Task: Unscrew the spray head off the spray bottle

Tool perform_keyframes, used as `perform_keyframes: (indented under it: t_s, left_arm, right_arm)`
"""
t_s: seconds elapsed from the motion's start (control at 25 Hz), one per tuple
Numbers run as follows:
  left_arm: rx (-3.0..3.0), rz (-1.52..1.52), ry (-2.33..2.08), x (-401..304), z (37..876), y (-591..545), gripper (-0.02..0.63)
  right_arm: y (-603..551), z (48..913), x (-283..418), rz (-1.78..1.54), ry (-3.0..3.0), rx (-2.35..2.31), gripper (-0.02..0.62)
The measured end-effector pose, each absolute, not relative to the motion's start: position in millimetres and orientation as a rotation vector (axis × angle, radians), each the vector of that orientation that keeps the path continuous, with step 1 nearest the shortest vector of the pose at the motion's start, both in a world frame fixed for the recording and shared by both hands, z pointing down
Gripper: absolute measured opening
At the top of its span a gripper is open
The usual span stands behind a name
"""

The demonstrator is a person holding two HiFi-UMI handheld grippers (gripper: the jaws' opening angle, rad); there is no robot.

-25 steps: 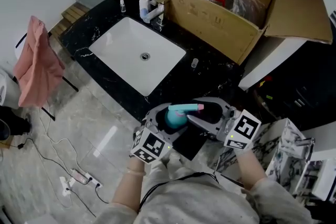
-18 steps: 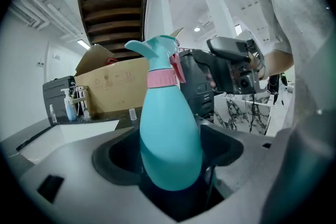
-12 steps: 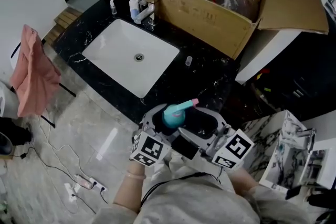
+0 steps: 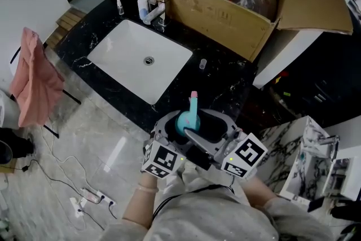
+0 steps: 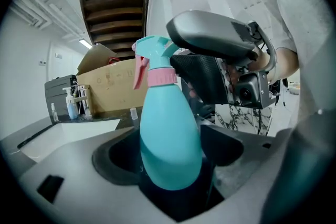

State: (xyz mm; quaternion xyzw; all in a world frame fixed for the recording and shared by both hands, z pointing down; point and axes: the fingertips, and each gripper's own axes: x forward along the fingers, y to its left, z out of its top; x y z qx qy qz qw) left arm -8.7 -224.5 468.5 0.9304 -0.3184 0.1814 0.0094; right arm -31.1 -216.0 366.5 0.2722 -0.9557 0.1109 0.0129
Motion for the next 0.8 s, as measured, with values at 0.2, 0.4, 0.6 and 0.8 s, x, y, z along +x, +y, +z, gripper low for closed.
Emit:
perform_keyframes:
  t_s: [0.2,0.4,0.6,0.8]
  left_arm:
    - [2.907,0.56,-0.984,-9.8,468.8,-225.2,0.365]
    - [2.91,0.556,-0.973,-9.8,469.7,-224.4,0.365]
    - [2.906,0.544,-0.975,-10.1,468.5,-225.0,0.365]
    - [2.899,0.532,-0.973,-9.8,467.5,-225.1,0.365]
  right_arm:
    - [-216.0,367.3,-5.9,0.358,-2.962,0.924,0.199]
    - [-230.5,371.1,19.4,0.42,-2.935,1.042,0.187]
    - [-250.1,370.2,17.1,0.439,-2.925,1.074,0.158]
    - [-238.3,365.4,6.8,0.358,-2.948,0.988,0.117]
